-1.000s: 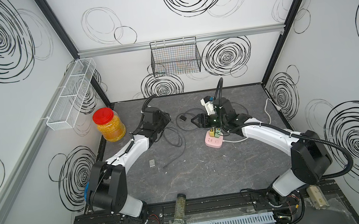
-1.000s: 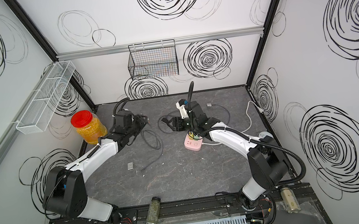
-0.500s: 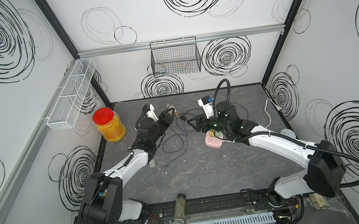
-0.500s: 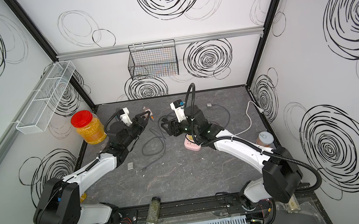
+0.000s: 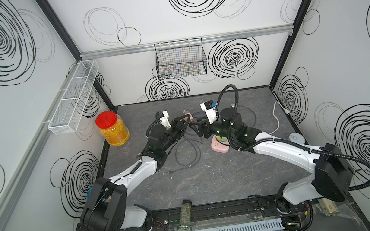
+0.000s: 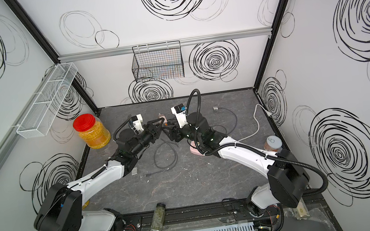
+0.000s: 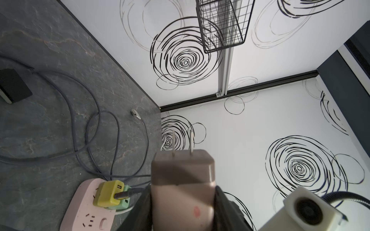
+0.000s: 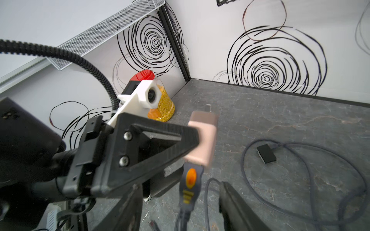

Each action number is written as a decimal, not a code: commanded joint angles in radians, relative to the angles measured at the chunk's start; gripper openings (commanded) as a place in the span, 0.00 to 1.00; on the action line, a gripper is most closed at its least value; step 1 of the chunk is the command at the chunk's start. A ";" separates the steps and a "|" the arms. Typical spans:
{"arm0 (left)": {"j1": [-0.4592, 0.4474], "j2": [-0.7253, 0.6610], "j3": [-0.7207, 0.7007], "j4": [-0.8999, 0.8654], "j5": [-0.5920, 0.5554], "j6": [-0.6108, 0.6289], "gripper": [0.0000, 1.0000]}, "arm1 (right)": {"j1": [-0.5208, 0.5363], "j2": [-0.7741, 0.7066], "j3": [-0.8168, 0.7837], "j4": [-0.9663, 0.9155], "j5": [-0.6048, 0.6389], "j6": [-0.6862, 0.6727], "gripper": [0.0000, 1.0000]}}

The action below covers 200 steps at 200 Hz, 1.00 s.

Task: Charge mp3
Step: Pick up the plug from the center of the board.

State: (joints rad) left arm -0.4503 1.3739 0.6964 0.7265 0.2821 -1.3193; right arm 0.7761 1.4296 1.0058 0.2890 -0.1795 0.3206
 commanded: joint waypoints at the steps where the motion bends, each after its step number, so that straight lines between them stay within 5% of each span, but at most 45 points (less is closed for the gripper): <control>1: -0.006 -0.058 -0.035 0.048 -0.034 -0.062 0.31 | 0.017 0.024 -0.011 0.099 0.058 -0.019 0.62; 61: -0.023 -0.098 -0.058 0.051 -0.050 -0.100 0.32 | 0.064 0.049 -0.035 0.164 0.163 -0.047 0.48; 149: -0.049 -0.100 -0.077 0.086 -0.061 -0.114 0.32 | 0.091 0.108 0.013 0.136 0.202 -0.035 0.44; 200: -0.059 -0.106 -0.094 0.102 -0.067 -0.139 0.32 | 0.099 0.082 -0.050 0.252 0.281 -0.010 0.27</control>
State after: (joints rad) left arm -0.4976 1.2995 0.6159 0.7364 0.2081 -1.4322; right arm 0.8707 1.5330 0.9829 0.4274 0.0402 0.2886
